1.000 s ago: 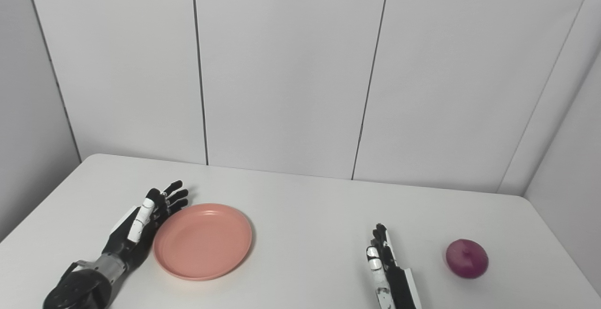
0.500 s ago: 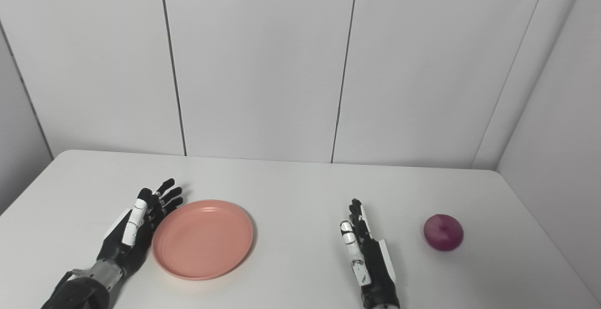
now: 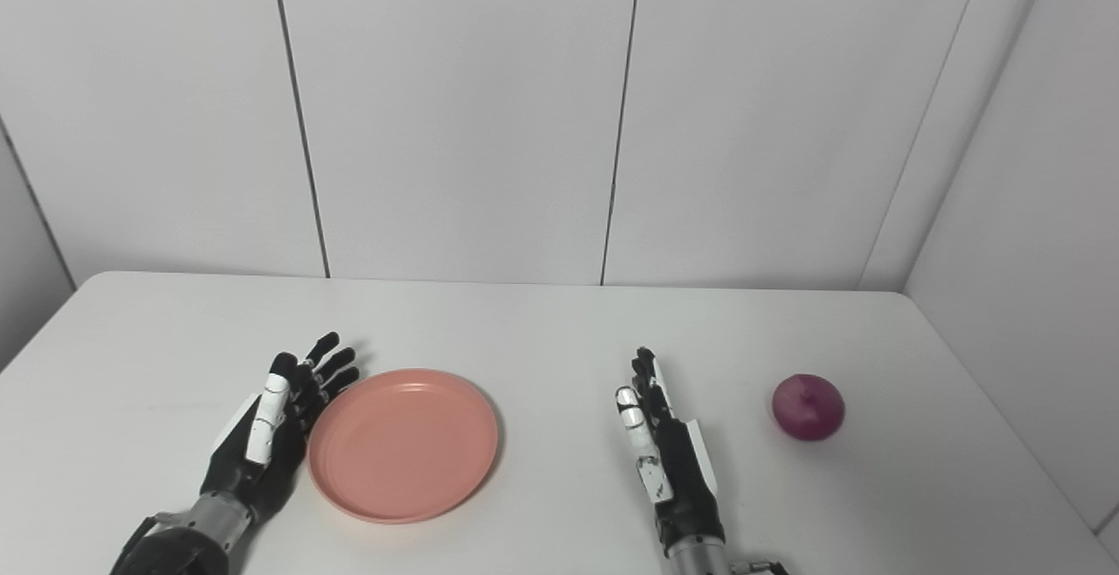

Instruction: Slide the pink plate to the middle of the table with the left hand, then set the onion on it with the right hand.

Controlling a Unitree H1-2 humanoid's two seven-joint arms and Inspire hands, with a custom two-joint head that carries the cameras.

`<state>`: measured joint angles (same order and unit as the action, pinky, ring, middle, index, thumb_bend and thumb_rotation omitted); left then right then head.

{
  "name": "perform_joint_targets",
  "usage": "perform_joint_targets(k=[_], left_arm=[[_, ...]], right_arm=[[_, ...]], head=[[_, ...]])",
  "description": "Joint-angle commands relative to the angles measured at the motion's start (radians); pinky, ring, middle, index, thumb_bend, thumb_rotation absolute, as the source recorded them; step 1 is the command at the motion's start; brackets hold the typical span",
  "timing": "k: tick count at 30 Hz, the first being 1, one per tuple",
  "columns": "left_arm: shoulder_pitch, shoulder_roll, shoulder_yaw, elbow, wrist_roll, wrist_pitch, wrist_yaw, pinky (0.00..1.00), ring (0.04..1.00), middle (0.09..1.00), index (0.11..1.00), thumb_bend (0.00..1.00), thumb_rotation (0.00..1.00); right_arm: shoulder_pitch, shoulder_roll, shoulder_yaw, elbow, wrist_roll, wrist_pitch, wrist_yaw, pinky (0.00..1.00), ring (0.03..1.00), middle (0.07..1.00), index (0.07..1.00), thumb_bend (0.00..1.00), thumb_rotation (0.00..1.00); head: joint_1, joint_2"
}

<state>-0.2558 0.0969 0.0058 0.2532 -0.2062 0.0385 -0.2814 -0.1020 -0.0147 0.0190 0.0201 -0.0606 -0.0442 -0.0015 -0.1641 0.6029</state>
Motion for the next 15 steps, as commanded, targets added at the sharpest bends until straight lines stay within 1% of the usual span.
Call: perform_joint_targets(k=[1,3,8,12,15], left_arm=[[0.001,-0.022,-0.008,-0.032,0.008,0.021,0.022,0.95,0.943,0.955,0.956,0.81,1.0],[0.013,-0.033,-0.016,-0.047,0.019,0.021,0.031,0.94,0.929,0.946,0.952,0.81,0.98],[0.039,-0.042,-0.053,-0.105,0.058,0.039,0.037,0.95,0.934,0.944,0.948,0.82,1.0],[0.056,-0.051,-0.081,-0.154,0.066,0.072,0.034,0.98,0.958,0.968,0.975,0.8,1.0],[0.062,-0.059,-0.094,-0.175,0.068,0.085,0.036,0.99,0.973,0.981,0.986,0.81,1.0]], right_arm=[[-0.043,0.003,-0.004,-0.023,0.013,-0.003,0.002,1.0,1.0,0.991,1.0,0.65,1.0],[-0.045,0.002,-0.003,-0.024,0.013,0.003,0.002,1.0,1.0,0.993,1.0,0.67,1.0],[-0.046,0.005,-0.004,-0.03,0.02,0.004,0.001,1.0,1.0,0.993,1.0,0.68,0.98],[-0.045,0.006,-0.003,-0.039,0.023,0.018,0.001,1.0,1.0,0.994,1.0,0.68,0.98],[-0.046,0.007,-0.005,-0.044,0.026,0.03,0.0,1.0,1.0,0.993,1.0,0.69,0.98]], head=[[0.002,0.002],[0.002,0.002],[0.0,0.008],[-0.006,0.014],[-0.006,0.014]])
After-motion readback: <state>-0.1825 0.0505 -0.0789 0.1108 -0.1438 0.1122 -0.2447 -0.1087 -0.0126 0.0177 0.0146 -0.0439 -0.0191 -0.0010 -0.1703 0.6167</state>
